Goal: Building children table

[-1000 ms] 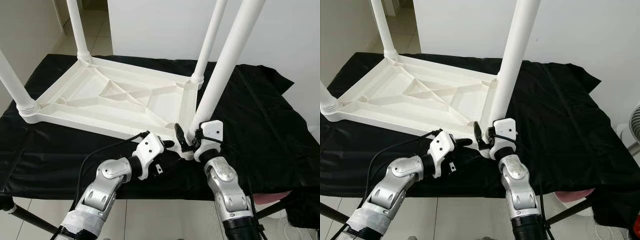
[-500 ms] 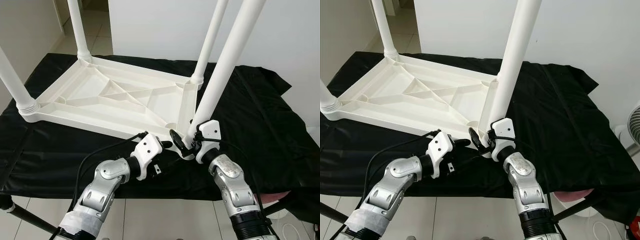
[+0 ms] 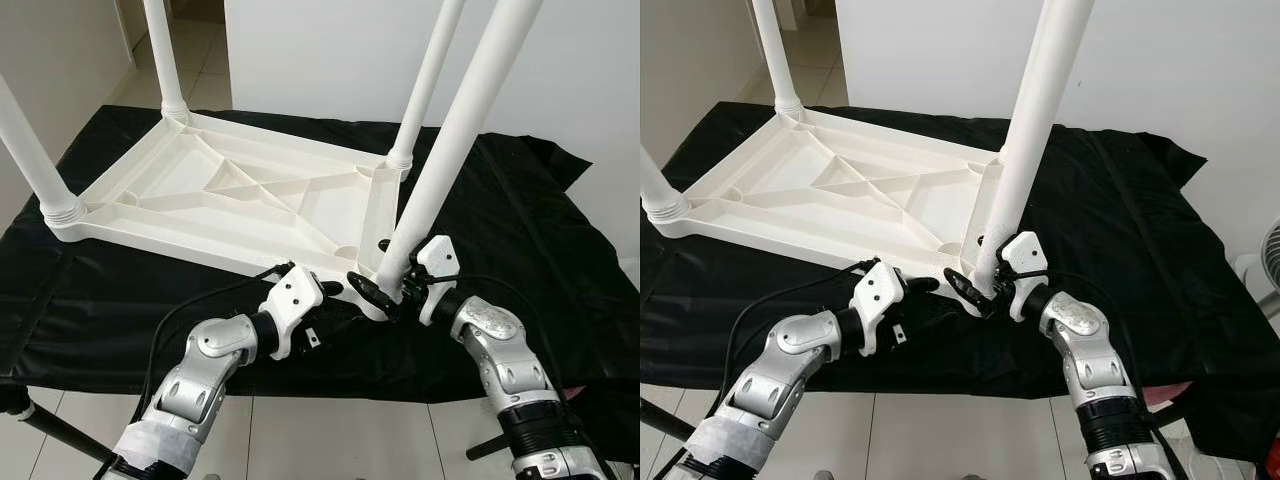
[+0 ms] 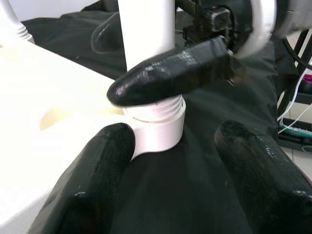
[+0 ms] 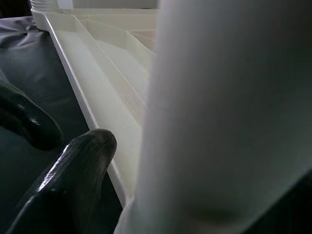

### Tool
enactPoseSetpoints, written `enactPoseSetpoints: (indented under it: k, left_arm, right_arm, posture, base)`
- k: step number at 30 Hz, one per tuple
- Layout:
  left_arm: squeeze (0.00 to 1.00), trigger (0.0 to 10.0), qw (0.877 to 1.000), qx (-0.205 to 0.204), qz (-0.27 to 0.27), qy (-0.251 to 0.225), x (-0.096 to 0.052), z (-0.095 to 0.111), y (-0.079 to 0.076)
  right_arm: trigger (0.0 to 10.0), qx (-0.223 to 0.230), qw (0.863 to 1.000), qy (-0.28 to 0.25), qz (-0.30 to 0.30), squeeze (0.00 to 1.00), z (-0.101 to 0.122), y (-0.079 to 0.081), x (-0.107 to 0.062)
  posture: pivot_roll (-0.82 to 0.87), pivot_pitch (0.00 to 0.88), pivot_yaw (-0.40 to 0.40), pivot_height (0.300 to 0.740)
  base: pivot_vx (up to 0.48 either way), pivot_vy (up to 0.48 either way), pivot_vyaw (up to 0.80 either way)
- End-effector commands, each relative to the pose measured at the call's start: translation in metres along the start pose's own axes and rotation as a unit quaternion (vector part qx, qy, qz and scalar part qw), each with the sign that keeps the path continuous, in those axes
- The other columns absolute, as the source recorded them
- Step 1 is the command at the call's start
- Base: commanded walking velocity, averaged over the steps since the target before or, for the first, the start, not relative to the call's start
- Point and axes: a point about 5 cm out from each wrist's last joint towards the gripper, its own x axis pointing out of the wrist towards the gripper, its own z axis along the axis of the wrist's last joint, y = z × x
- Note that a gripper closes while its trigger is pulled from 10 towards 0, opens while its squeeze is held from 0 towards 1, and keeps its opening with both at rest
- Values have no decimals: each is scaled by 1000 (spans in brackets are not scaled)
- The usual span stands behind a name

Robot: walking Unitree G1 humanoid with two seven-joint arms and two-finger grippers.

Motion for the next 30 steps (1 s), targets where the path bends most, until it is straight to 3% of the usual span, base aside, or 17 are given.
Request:
enactPoseSetpoints:
  k: [1, 2, 6, 7, 8, 9, 10, 20, 21, 24, 25, 30]
  left_arm:
    - [0, 10000, 1000, -3, -13, 5, 0, -1, -3]
    - [0, 10000, 1000, -1, -14, 6, -1, -1, -3]
    - [0, 10000, 1000, 3, -16, 9, -1, 0, -1]
    - [0, 10000, 1000, 5, -15, 9, -2, 0, 0]
    - [0, 10000, 1000, 5, -15, 9, -2, 0, 0]
    - [0, 10000, 1000, 6, -15, 9, -2, 1, 1]
    - [0, 10000, 1000, 7, -14, 9, -2, 1, 2]
    - [0, 10000, 1000, 7, -8, 8, -2, 2, 3]
    - [0, 10000, 1000, 4, -9, 6, -1, 1, 1]
    - [0, 10000, 1000, 3, -10, 5, -1, 1, -1]
    - [0, 10000, 1000, 0, -12, 4, 1, 1, -3]
    - [0, 10000, 1000, -1, -13, 2, 2, 0, -3]
  right_arm:
    - [10000, -4, 1000, 10, 7, 0, -4, -6, -1]
    - [9294, -2, 1000, 13, 13, 0, -6, -7, 0]
    - [9216, 2, 1000, 23, 12, 0, -11, -13, 3]
    - [5804, 3, 999, 27, 20, 0, -12, -14, 4]
    - [5804, 3, 999, 27, 20, 0, -12, -14, 4]
    - [3373, 6, 999, 31, 27, 0, -14, -15, 5]
    - [0, 9, 999, 35, 35, 0, -16, -16, 7]
    - [0, 22, 999, 26, 42, 0, -19, -20, 10]
    - [2000, 22, 999, 19, 40, 0, -17, -18, 10]
    - [2000, 23, 999, 15, 38, 0, -16, -16, 10]
    - [10000, 32, 999, -3, 16, 0, -13, -12, 9]
    - [10000, 46, 998, -23, -25, 0, -11, -6, 9]
  posture:
    - [4, 0, -57, 740]
    - [4, 0, -57, 740]
    - [8, 0, -56, 740]
    - [9, 0, -57, 740]
    - [9, 0, -57, 740]
    - [9, 0, -57, 740]
    - [12, 0, -59, 740]
    - [8, 0, -64, 740]
    - [5, 0, -64, 740]
    - [5, 0, -64, 740]
    - [-4, 0, -67, 740]
    - [-9, 0, -73, 740]
  base:
    - [0, 0, 0]
    - [0, 0, 0]
    - [0, 0, 0]
    - [0, 0, 0]
    - [0, 0, 0]
    - [0, 0, 0]
    - [0, 0, 0]
    - [0, 0, 0]
    - [0, 0, 0]
    - [0, 0, 0]
    - [0, 0, 0]
    - [0, 0, 0]
